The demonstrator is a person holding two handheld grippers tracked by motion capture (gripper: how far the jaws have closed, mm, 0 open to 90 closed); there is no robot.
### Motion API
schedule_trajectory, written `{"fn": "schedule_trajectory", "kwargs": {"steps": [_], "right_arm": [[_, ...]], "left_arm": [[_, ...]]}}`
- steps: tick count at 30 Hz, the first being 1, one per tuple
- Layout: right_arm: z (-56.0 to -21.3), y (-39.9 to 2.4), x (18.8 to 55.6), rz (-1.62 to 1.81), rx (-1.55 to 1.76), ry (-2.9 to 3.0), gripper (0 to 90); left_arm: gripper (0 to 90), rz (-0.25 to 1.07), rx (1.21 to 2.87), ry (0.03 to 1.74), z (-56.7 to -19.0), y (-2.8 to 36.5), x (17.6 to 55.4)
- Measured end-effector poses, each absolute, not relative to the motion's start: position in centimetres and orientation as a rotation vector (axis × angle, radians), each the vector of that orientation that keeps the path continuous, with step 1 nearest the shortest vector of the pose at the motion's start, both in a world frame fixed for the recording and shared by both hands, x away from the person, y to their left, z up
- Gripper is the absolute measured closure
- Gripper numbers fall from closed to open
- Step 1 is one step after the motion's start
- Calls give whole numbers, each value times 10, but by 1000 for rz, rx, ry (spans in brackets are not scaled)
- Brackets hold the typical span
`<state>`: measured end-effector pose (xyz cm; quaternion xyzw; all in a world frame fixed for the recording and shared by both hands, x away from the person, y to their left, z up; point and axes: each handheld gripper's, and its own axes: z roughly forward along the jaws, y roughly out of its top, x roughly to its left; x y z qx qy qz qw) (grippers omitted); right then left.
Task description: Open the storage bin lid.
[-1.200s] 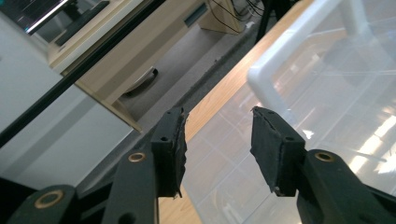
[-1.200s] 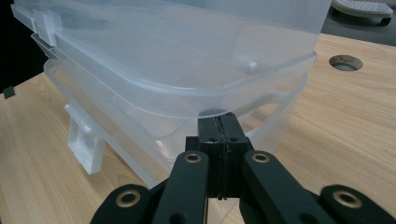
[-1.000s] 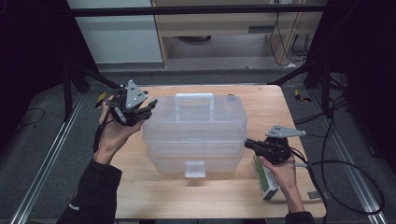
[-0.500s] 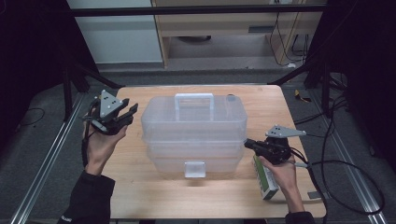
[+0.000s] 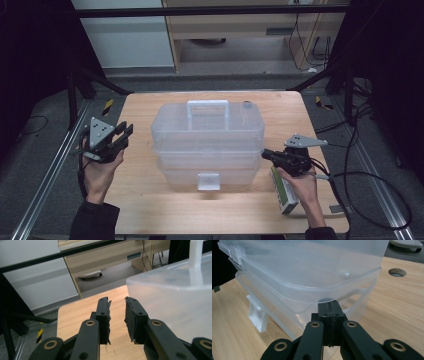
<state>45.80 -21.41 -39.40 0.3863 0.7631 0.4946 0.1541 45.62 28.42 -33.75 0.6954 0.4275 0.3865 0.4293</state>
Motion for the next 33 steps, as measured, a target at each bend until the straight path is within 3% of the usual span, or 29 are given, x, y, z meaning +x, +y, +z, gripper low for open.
{"fn": "schedule_trajectory", "kwargs": {"steps": [18,33], "right_arm": [[-394,-215,457,1418,1100,2187,900],[-394,-215,457,1418,1098,2187,900]], "left_arm": [[874,829,1804,1105,-372,283,442],[891,695,1933,1021,-391,259,444]]}}
